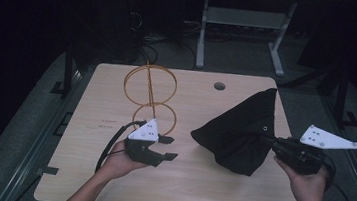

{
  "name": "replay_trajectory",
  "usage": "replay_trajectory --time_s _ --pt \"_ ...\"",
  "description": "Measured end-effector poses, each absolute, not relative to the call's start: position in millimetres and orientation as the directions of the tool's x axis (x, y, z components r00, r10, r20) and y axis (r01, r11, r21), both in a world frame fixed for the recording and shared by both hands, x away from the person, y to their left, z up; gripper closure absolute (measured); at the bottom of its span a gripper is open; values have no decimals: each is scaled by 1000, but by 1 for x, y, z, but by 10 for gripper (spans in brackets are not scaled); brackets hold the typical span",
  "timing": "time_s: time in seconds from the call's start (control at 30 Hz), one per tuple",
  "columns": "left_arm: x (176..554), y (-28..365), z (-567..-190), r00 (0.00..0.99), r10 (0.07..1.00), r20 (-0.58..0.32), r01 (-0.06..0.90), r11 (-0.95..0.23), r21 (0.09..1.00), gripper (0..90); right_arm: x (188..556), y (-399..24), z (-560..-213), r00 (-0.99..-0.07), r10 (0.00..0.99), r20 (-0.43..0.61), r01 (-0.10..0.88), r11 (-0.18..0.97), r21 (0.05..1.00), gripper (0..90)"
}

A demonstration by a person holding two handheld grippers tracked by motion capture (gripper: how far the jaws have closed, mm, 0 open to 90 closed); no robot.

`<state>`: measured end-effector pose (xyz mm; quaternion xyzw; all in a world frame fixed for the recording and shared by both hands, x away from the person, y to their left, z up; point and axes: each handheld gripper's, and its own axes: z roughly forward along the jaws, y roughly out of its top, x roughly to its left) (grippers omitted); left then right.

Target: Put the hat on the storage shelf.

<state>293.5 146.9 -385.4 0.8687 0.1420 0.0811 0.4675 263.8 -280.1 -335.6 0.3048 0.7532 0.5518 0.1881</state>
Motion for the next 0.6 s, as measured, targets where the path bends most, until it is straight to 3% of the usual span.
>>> replay_trajectory --time_s 0.6 --pt "283 175 -413 928 374 7 196 -504 841 383 292 -261 -301 -780 622 73 258 213 942 877"
